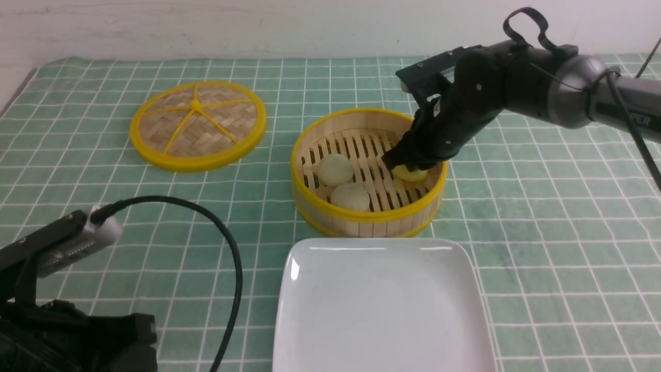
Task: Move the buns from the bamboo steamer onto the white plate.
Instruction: 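Reach toward a bun in the bamboo steamer with the right gripper, then move the steamed bun from the bamboo steamer onto the white plate with the right gripper, then reach into the bamboo steamer and grasp a bun with the left gripper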
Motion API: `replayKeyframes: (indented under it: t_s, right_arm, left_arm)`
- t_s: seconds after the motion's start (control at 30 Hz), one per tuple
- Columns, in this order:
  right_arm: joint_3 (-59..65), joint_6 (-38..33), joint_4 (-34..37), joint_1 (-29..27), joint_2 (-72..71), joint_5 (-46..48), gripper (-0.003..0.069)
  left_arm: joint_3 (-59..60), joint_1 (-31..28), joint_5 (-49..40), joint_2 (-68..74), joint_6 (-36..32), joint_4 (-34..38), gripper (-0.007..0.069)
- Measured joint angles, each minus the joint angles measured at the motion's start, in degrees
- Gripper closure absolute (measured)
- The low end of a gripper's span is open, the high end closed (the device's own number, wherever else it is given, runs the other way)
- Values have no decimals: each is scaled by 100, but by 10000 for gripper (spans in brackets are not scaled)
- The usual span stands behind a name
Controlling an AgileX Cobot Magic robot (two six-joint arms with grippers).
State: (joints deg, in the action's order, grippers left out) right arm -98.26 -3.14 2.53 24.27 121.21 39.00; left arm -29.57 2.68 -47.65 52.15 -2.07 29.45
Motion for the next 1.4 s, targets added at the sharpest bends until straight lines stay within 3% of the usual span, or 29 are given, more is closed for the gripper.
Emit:
replayKeyframes:
  t_s: [0.23,0.4,0.6,0.77,0.93,1.2,1.3,1.37,1.4]
  right_arm:
    - [21,0,166,52,-932,1170,647]
    - [848,-48,777,256,-1976,1823,647]
    - [2553,-94,1161,809,-2302,896,645]
    - [3731,-46,1203,1161,-2129,-547,621]
    - [3865,103,1203,1169,-2067,-943,547]
    - [3895,175,1056,1180,-2698,-935,289]
    - [3895,175,825,1180,-3177,-799,263]
    - [3895,181,730,1180,-3498,-688,275]
    - [3895,186,643,1180,-3985,-524,322]
  left_arm:
    - [0,0,93,0,0,0,587]
    - [0,0,330,0,0,-6,581]
    - [0,0,471,0,0,-11,580]
    - [0,0,537,0,0,-17,579]
    - [0,0,549,0,0,-17,573]
    - [0,0,549,0,0,-73,570]
    - [0,0,455,0,0,-85,570]
    - [0,0,344,0,0,-85,568]
    - [0,0,230,0,-51,-113,566]
